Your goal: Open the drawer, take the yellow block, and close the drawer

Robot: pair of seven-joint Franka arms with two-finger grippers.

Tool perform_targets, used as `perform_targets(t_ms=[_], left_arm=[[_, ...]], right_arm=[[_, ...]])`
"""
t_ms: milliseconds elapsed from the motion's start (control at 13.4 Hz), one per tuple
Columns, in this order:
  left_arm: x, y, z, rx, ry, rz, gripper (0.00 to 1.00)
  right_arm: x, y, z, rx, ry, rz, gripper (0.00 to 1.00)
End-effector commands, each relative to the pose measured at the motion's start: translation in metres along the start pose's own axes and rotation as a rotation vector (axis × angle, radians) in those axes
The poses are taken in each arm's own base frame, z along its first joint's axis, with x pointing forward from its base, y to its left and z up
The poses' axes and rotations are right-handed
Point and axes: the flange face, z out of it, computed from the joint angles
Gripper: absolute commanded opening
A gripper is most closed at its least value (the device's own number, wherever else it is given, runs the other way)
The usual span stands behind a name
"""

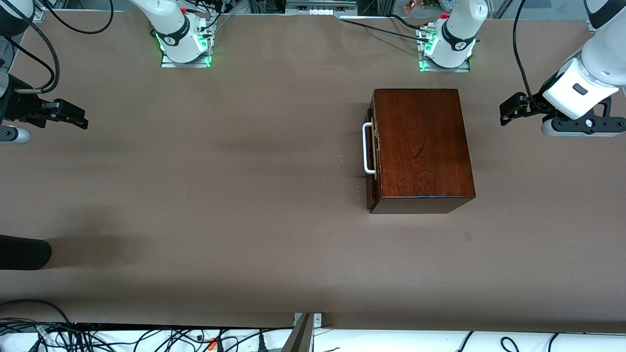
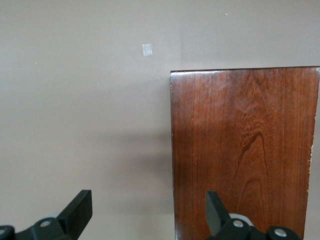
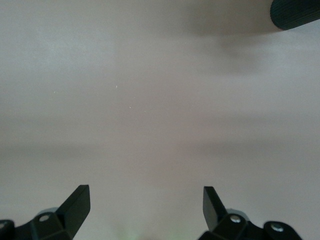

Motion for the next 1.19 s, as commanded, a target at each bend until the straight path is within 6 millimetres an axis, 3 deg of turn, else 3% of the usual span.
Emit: perform_targets(t_ms=[0, 522, 746, 969, 1119], left_arm=[[-0.001, -0.001, -0.008, 0.004, 0.001, 0.003, 1.0], [-0.001, 0.006, -0.006, 0.005, -0.005, 0.003, 1.0], [0.006, 0.024, 0.013, 0.01, -0.047, 0.037, 1.0], [0.011, 0.06, 0.038, 0.002, -0.098, 0.096, 1.0], [0.022, 0.099, 0.07, -0.012, -0.128, 0.156, 1.0]], right_arm=[[-0.006, 0.002, -0.008, -0.01, 0.013, -0.009, 1.0], [-0.006, 0.002, -0.008, -0.01, 0.014, -0.009, 1.0], [-0.006, 0.002, -0.008, -0.01, 0.014, -0.009, 1.0], [-0.006, 0.002, -0.008, -0.01, 0.014, -0.009, 1.0], [-0.006, 0.002, -0.008, -0.01, 0.014, -0.009, 1.0]])
